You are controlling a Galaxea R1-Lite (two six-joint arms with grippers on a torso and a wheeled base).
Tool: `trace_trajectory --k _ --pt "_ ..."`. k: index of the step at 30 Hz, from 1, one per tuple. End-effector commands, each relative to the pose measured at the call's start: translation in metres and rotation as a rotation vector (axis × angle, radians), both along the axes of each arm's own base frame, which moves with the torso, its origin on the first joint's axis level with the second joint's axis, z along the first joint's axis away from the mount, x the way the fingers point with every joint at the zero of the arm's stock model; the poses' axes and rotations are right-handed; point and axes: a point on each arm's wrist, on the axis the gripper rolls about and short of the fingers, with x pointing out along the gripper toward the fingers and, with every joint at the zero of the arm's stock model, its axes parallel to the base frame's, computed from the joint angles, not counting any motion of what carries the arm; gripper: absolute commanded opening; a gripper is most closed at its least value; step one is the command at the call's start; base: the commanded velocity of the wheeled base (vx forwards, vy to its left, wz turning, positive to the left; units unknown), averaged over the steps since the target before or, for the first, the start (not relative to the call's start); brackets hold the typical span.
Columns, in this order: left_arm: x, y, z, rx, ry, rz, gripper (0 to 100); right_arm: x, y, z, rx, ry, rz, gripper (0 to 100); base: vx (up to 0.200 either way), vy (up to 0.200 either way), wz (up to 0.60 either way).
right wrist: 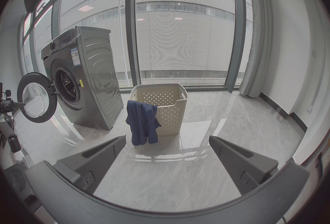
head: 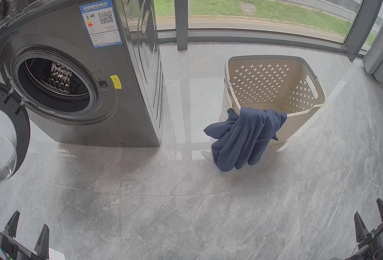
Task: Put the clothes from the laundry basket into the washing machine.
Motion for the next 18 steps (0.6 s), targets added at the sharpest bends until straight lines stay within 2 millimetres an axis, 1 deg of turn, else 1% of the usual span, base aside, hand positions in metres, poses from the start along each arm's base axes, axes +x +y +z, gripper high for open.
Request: trace_trajectory --k 1,10,14,18 --pt "0.0001 0.0 -0.0047 -0.001 0.0 0.0 100 0.0001 0.0 -0.0048 0.0 0.002 0.0 100 0.0 0.0 0.0" --pt "0.0001 0.0 -0.0048 0.003 0.002 0.001 100 0.0 0.0 -0.0044 -0.001 0.0 0.0 100 0.0 -0.2 0.0" --pt "0.0001 0.0 -0.0048 0.007 0.002 0.001 100 0.0001 0.0 -0.0048 -0.001 0.002 0.0 100 0.0 0.0 0.0" --pt "0.0001 0.0 -0.0048 0.003 0.002 0.001 100 0.0001 0.0 -0.0048 0.0 0.002 0.0 100 0.0 0.0 -0.6"
